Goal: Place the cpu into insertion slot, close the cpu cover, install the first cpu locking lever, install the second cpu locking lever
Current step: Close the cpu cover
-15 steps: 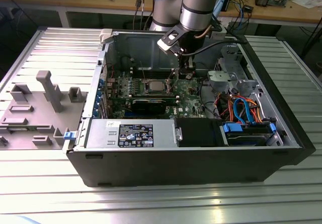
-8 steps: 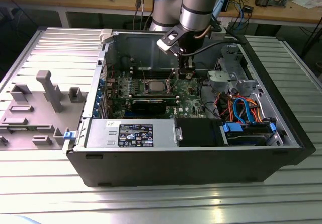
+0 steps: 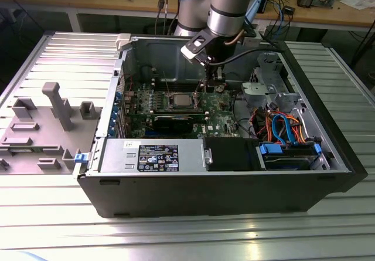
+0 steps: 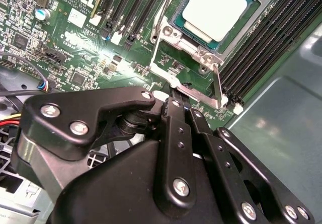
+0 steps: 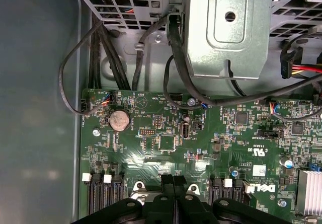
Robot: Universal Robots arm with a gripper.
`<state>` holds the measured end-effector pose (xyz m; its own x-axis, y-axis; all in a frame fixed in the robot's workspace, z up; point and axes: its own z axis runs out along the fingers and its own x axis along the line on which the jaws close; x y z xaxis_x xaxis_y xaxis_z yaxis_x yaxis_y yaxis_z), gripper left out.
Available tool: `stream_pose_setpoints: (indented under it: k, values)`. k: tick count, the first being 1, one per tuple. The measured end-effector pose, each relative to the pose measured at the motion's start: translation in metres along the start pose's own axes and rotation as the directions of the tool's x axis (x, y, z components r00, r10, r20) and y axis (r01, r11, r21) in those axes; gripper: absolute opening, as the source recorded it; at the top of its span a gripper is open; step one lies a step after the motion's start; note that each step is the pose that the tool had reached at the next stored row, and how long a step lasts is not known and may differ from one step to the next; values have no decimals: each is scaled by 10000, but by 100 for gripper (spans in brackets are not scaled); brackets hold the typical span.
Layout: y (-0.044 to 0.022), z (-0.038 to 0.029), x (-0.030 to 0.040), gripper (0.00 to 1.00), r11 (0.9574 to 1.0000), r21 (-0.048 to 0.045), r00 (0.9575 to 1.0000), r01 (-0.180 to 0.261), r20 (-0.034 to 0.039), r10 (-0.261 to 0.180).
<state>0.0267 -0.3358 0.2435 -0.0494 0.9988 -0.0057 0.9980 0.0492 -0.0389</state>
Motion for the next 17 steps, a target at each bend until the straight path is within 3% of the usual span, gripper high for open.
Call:
stream_pose_setpoints:
  k: [17]
  values:
    - [-68,3,3,11,10000,0,10000,2,0,-2]
